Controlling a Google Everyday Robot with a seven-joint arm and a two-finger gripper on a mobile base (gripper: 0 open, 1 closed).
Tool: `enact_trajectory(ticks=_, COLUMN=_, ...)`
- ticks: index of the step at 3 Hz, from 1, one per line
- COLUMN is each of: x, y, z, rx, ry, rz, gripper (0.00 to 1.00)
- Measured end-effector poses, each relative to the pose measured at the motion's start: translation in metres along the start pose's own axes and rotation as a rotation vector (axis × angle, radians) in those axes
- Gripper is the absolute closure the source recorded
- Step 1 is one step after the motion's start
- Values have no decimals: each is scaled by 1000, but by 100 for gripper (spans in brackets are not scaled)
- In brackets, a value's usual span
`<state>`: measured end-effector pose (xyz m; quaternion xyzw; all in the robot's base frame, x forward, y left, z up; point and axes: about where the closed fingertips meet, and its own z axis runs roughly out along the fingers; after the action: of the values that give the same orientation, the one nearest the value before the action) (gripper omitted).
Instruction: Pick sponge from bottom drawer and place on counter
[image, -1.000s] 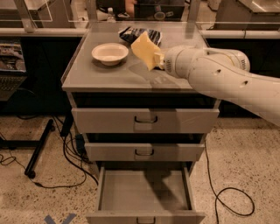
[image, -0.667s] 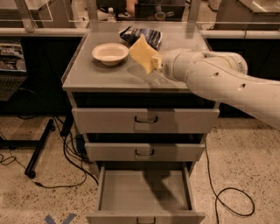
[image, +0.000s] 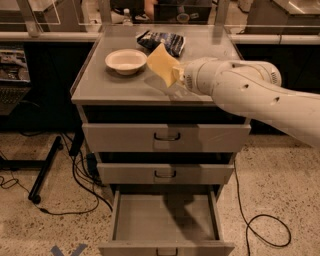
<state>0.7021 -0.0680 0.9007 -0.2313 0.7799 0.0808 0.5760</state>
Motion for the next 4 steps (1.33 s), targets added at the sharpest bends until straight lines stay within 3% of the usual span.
enact_trajectory(ticks=2, x=16, y=7, z=4, rx=-16, ry=37, rz=-7, gripper=100)
enact_trajectory(ticks=4, x=16, y=7, z=4, rx=-16, ry=37, rz=-7, gripper=58)
